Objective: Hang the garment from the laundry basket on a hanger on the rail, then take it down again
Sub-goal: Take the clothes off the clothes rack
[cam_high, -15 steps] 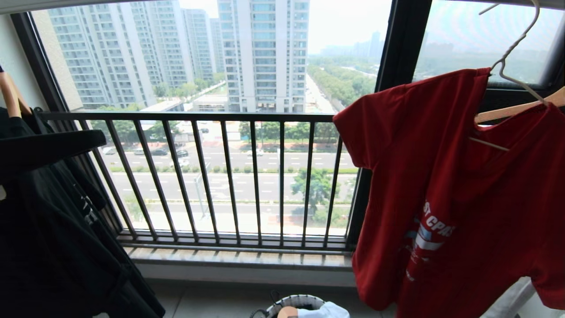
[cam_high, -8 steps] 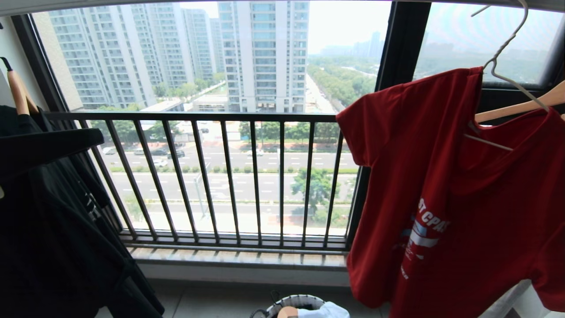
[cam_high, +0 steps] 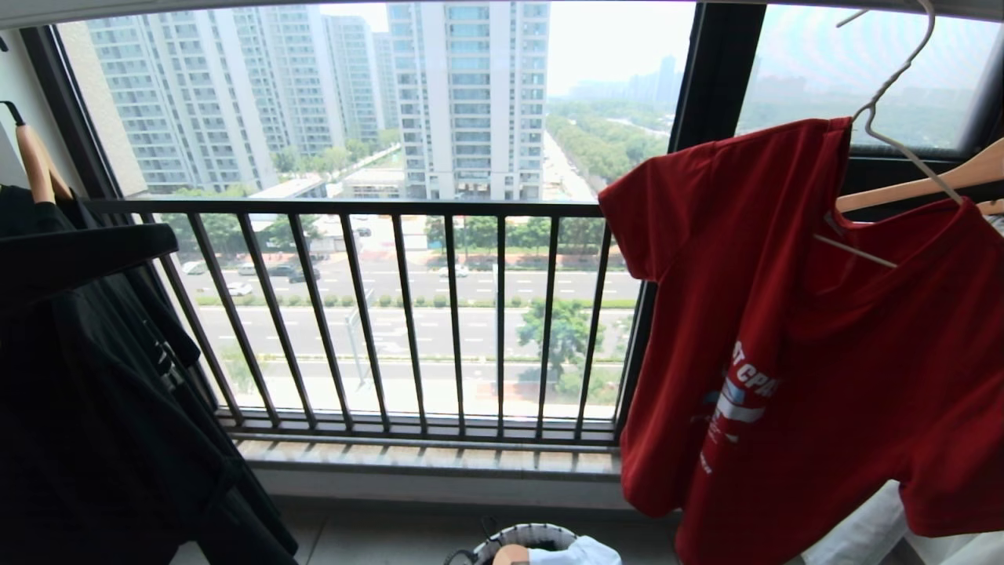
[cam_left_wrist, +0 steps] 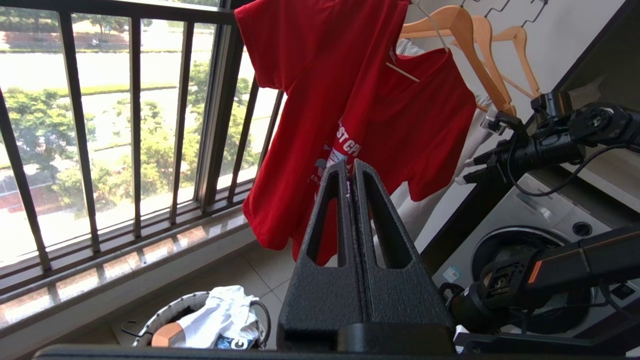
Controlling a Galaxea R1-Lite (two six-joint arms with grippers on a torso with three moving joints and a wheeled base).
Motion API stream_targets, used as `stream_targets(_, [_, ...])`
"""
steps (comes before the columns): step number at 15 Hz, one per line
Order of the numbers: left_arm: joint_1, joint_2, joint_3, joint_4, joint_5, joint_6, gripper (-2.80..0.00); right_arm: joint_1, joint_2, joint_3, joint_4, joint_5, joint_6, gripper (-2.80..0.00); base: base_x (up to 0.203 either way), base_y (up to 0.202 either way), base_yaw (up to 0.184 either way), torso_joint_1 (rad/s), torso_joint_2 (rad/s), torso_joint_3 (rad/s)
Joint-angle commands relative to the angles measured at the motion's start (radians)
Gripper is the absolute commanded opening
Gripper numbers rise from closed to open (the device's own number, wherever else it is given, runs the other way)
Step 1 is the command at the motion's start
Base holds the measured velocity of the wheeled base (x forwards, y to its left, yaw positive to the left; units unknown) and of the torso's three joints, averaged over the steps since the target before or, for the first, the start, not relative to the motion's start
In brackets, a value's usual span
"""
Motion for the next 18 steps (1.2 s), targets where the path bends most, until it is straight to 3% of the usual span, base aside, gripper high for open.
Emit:
stream_targets(1, [0.0,-0.002,0.0,0.001,-0.003,-0.002,-2.8,-0.062,-0.066,0.048,0.005,0.014,-0.056,0.0,0.0,0.0,0.0,0.0,0.0,0.0])
stream_targets(6, [0.0,-0.005,-0.001,0.005,-0.004,-0.002,-2.8,-0.107,-0.243,0.031,0.002,0.055,-0.05,0.0,0.0,0.0,0.0,0.0,0.0,0.0])
stream_targets(11, [0.0,-0.01,-0.004,0.005,-0.004,-0.002,-2.8,-0.107,-0.349,-0.108,0.005,0.063,-0.04,0.0,0.0,0.0,0.0,0.0,0.0,0.0])
stream_targets(12, [0.0,-0.012,-0.005,0.005,-0.004,-0.002,-2.8,-0.107,-0.346,-0.133,0.005,0.063,-0.04,-2.8,0.0,0.0,0.0,0.0,0.0,0.0])
stream_targets(15, [0.0,-0.016,-0.012,0.007,-0.004,-0.004,-2.8,-0.104,-0.331,-0.179,0.004,0.092,-0.041,-2.8,0.0,0.0,0.0,0.0,0.0,0.0])
stream_targets(18, [0.0,-0.016,-0.015,0.01,-0.004,-0.004,-2.8,-0.103,-0.261,-0.241,0.002,0.23,-0.042,-2.8,0.0,0.0,0.0,0.0,0.0,0.0])
